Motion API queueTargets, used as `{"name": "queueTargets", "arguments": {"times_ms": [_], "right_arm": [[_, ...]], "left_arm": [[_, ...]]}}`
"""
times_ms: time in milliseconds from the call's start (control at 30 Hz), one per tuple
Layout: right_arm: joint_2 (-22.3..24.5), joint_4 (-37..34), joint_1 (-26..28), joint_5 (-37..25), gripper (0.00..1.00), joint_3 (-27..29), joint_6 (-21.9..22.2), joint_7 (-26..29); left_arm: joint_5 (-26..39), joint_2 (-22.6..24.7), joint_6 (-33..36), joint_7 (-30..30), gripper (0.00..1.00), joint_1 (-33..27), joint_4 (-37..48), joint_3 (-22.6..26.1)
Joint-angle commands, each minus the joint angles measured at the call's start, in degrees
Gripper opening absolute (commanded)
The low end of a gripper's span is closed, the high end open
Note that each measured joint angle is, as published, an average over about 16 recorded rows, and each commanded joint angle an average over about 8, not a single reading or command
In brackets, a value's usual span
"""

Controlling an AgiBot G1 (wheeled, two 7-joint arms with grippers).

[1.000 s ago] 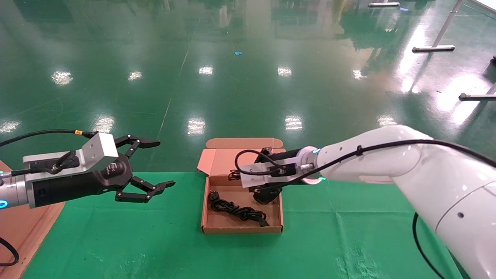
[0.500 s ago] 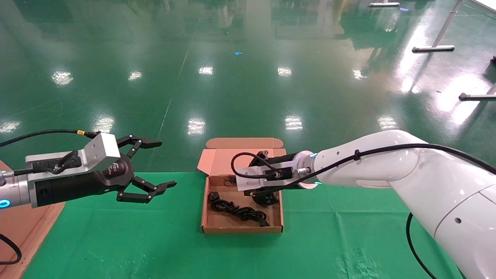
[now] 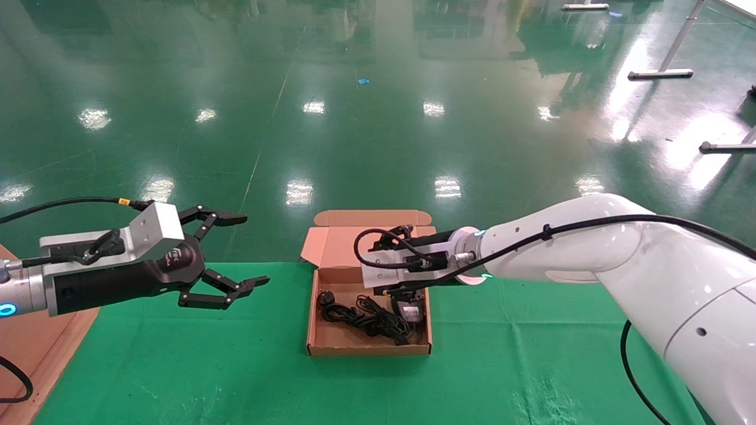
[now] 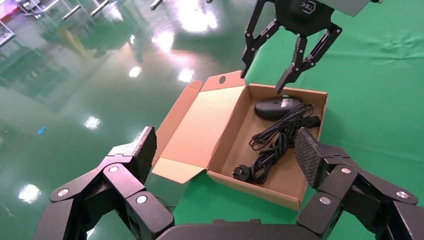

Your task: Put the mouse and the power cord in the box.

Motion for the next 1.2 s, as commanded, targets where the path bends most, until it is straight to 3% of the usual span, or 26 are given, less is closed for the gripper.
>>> {"name": "queueTargets", "arguments": {"times_ms": [33, 1200], "right_arm": [[0.44, 0.44, -0.34, 0.41, 1.0, 0.53, -0.43, 0.29], [25.81, 26.1, -21.06, 25.12, 1.0, 29.77, -24.37, 17.98]], "left_arm": [[-0.03, -0.11, 0.13, -0.41, 1.0, 0.29, -0.5, -0.37], [-1.77, -6.43, 8.46, -23.24, 1.0, 16.4, -28.13, -21.35]]}}
